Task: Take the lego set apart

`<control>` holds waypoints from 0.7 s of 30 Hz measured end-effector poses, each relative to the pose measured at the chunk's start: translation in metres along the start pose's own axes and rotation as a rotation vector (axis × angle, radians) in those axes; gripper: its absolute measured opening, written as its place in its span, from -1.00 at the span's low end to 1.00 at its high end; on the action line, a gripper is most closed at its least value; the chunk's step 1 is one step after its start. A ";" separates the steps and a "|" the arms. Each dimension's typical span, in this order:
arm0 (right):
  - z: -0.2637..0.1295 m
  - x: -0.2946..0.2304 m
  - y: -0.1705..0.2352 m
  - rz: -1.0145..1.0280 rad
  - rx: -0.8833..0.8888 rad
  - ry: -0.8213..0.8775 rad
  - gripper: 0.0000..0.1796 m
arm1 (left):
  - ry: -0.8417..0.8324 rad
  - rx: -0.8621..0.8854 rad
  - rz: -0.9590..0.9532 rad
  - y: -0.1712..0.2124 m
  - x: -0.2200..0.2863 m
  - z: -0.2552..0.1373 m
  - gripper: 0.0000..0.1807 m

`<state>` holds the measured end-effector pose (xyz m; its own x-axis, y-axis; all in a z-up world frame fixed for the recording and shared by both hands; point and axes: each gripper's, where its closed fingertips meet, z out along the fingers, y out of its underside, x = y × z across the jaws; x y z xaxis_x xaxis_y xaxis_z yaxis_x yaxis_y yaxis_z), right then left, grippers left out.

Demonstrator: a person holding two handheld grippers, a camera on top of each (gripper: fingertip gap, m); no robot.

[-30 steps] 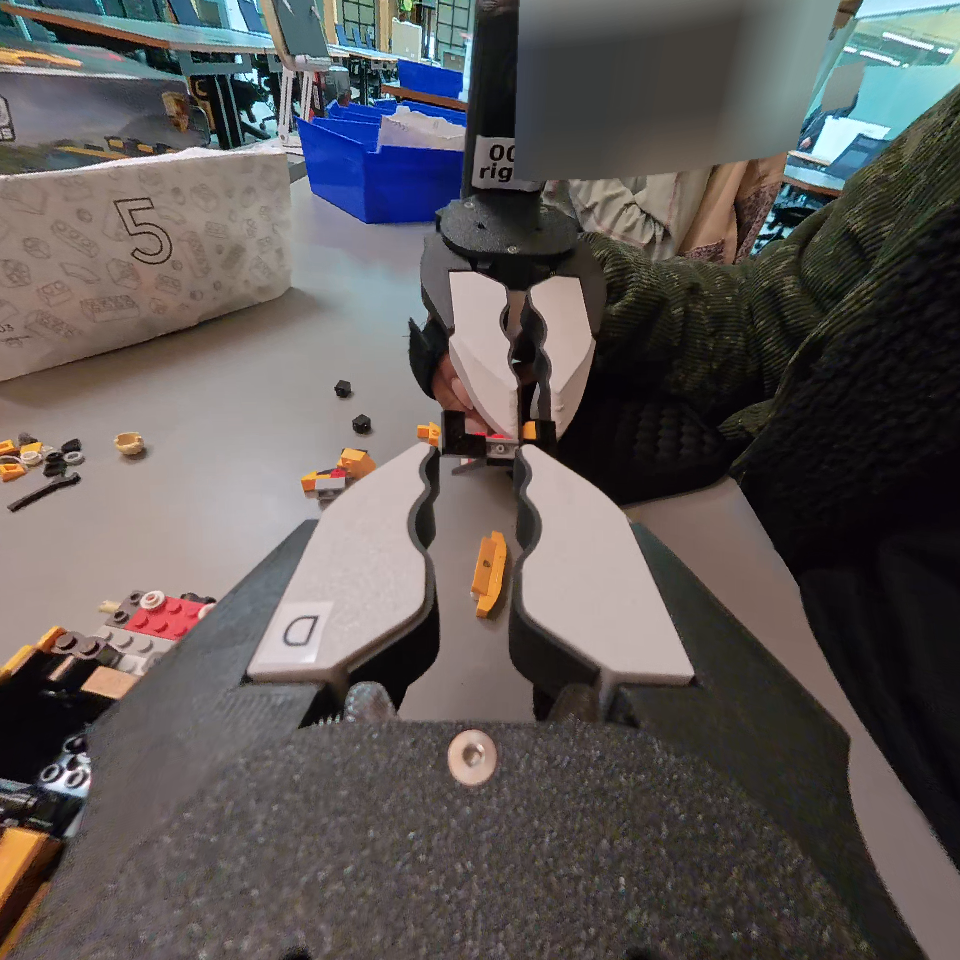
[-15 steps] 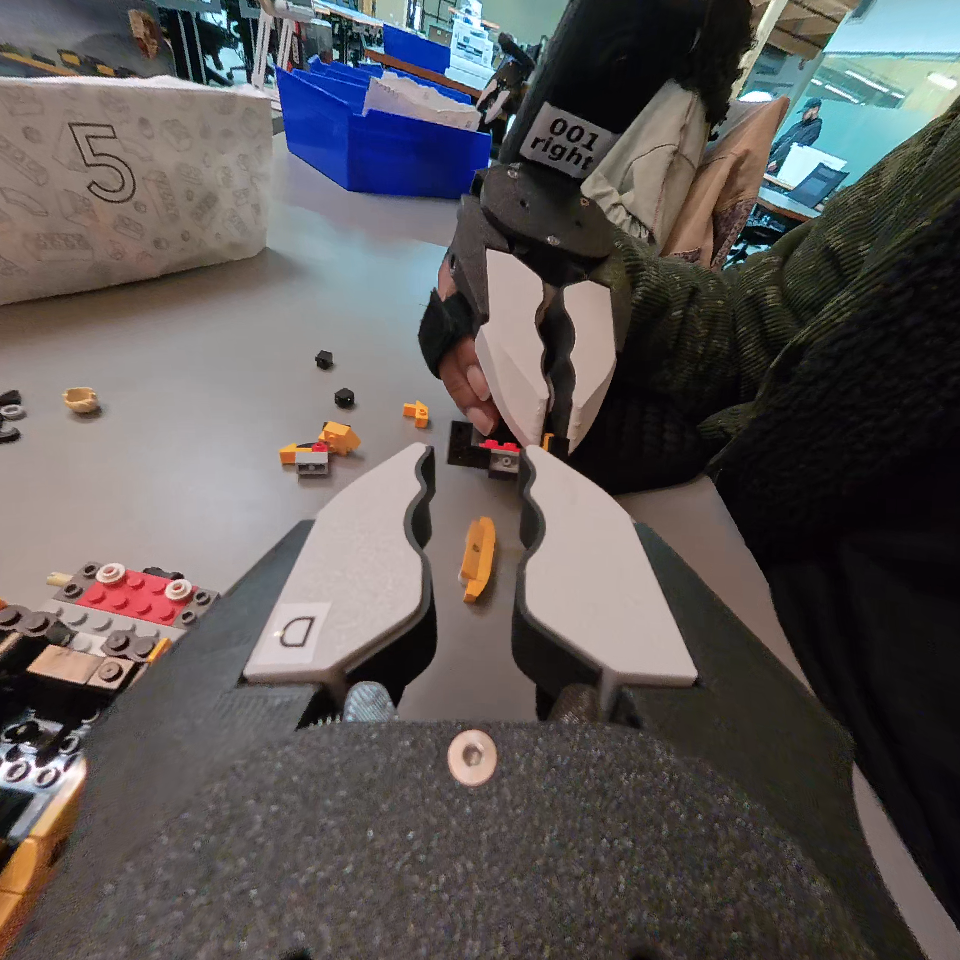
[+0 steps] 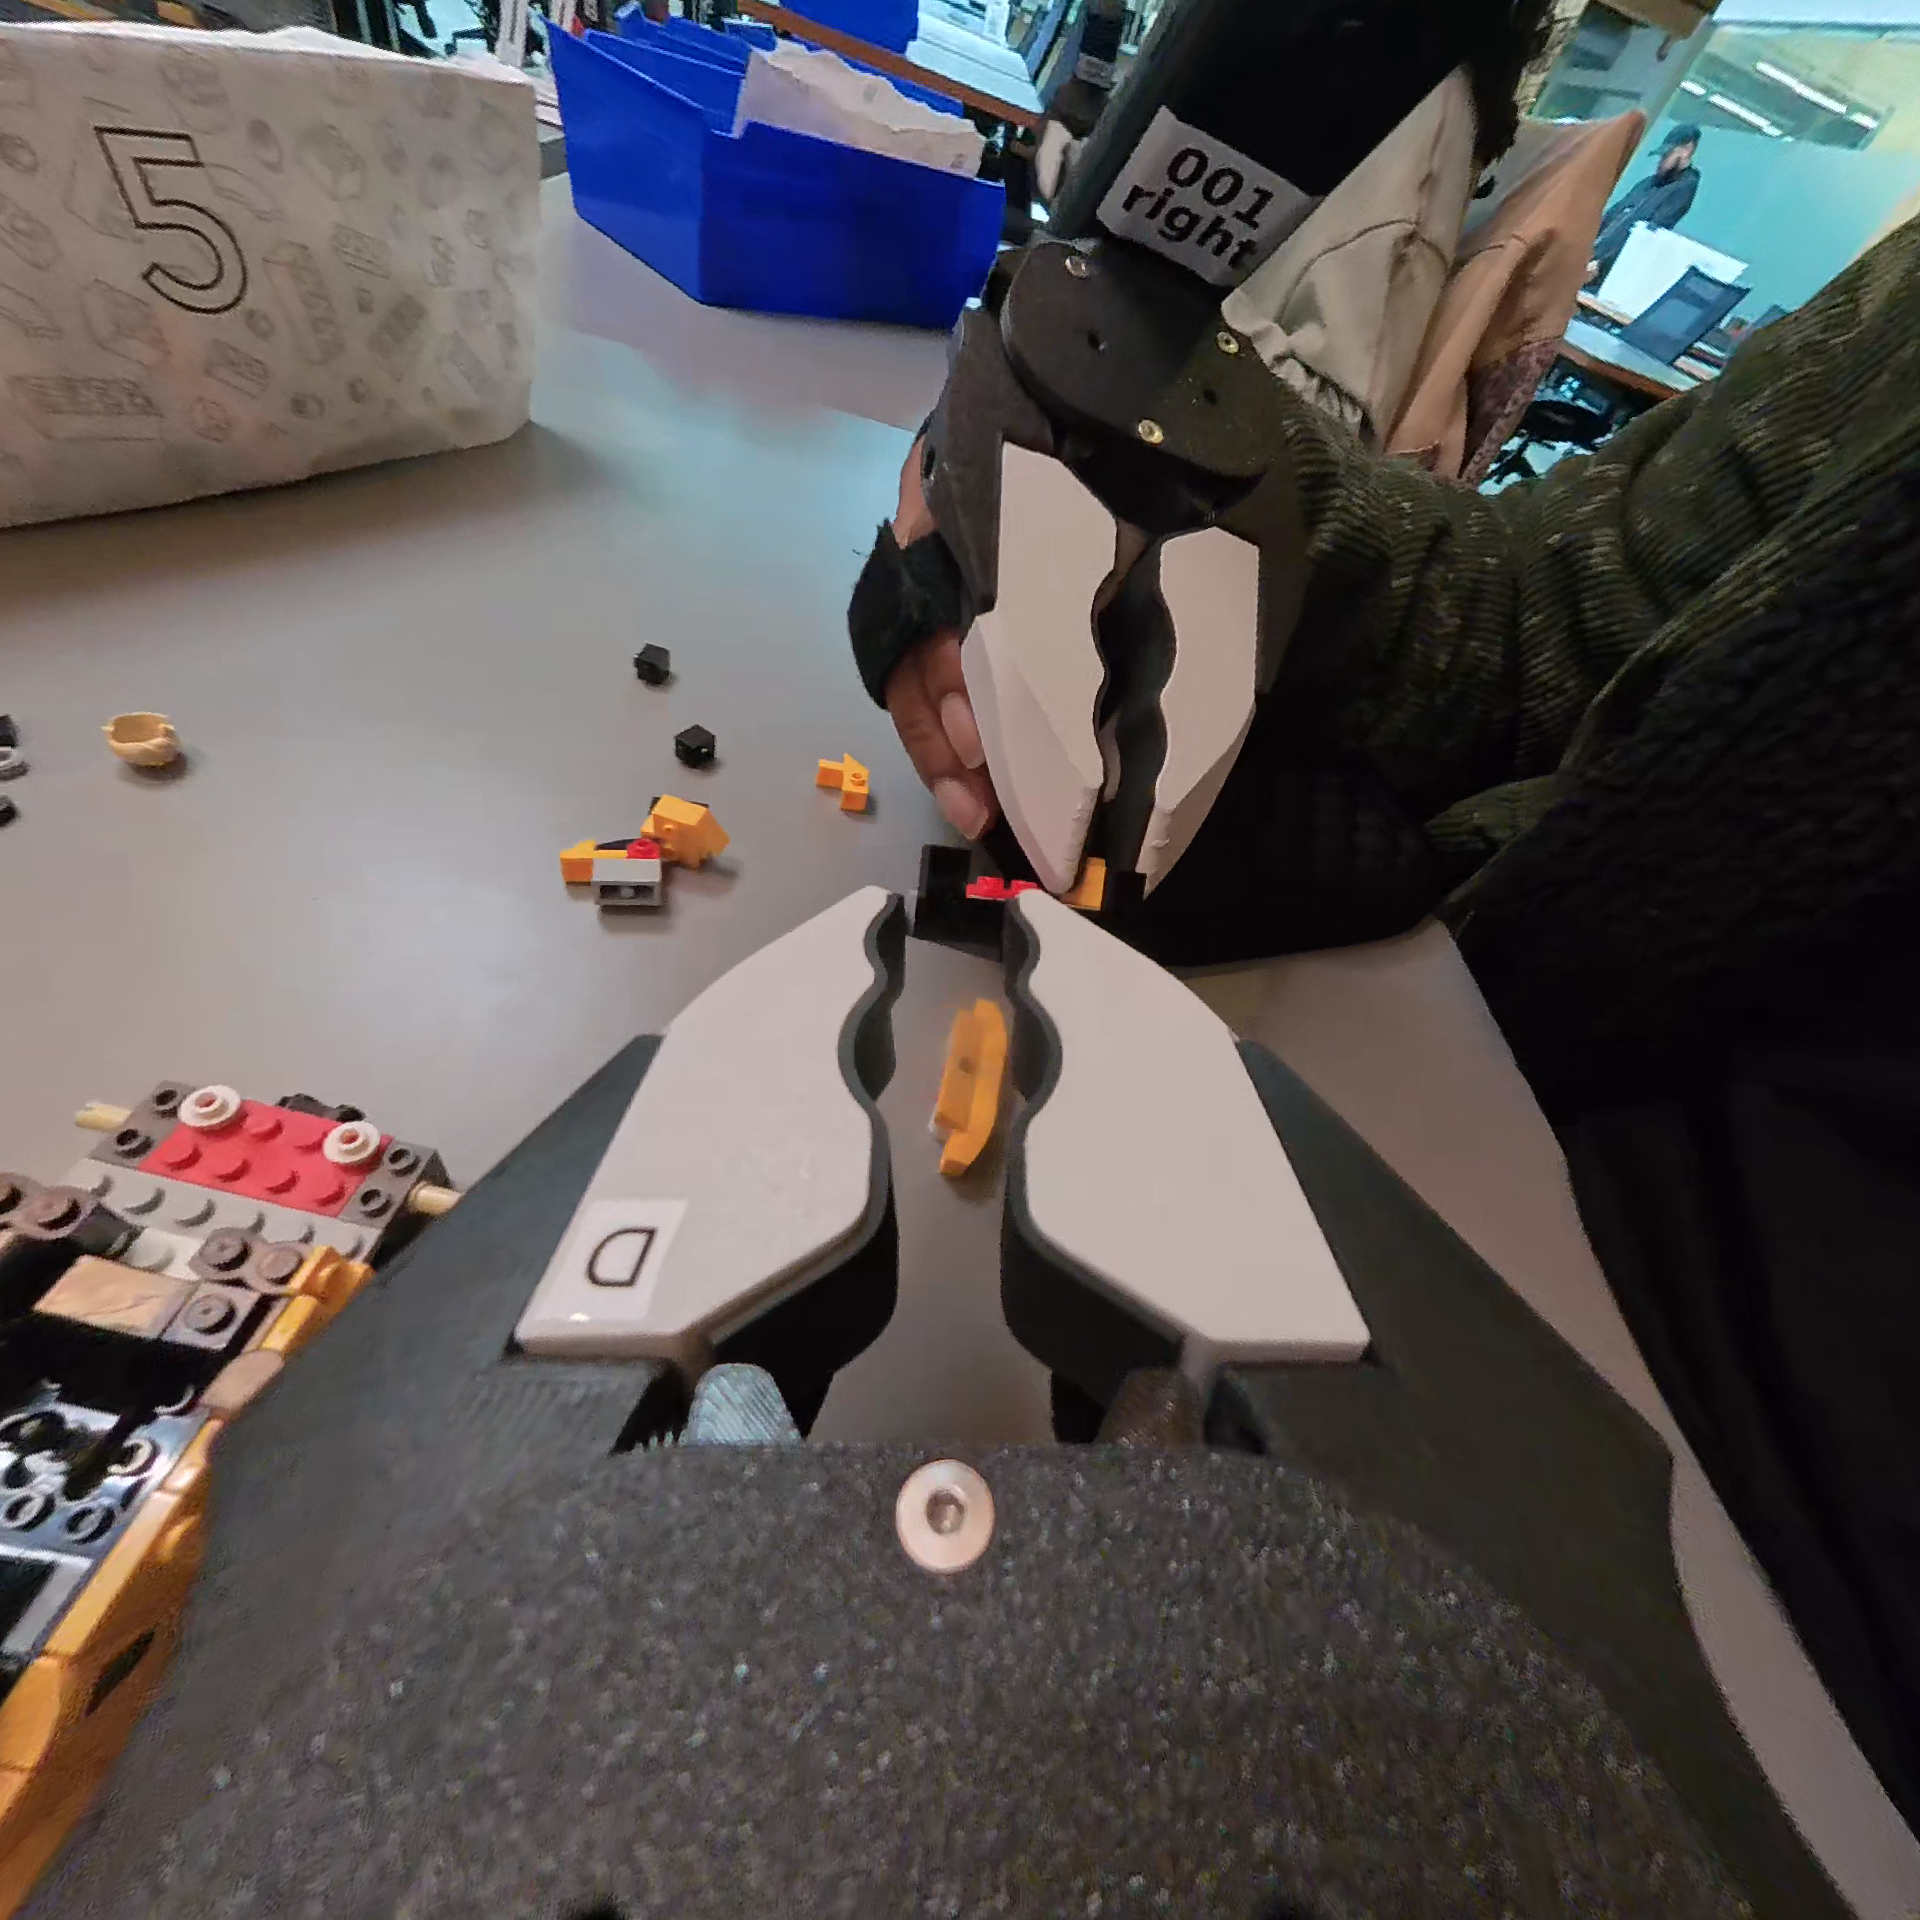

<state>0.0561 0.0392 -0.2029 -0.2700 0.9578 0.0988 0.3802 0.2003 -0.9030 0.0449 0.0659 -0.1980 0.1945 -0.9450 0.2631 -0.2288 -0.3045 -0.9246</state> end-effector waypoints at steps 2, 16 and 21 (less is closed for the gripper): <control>-0.001 0.004 0.005 0.002 -0.031 0.019 -0.89 | -0.028 -0.021 0.017 0.003 -0.003 0.000 -0.81; -0.001 0.027 0.059 -0.004 -0.337 0.157 -0.91 | -0.191 -0.139 0.126 0.021 -0.024 0.001 -0.80; -0.003 0.030 0.061 -0.004 -0.354 0.176 -0.91 | -0.191 -0.144 0.133 0.021 -0.024 0.002 -0.79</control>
<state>0.0736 0.0806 -0.2544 -0.1283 0.9713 0.2004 0.6695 0.2339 -0.7051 0.0370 0.0820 -0.2244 0.3272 -0.9422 0.0727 -0.3946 -0.2061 -0.8954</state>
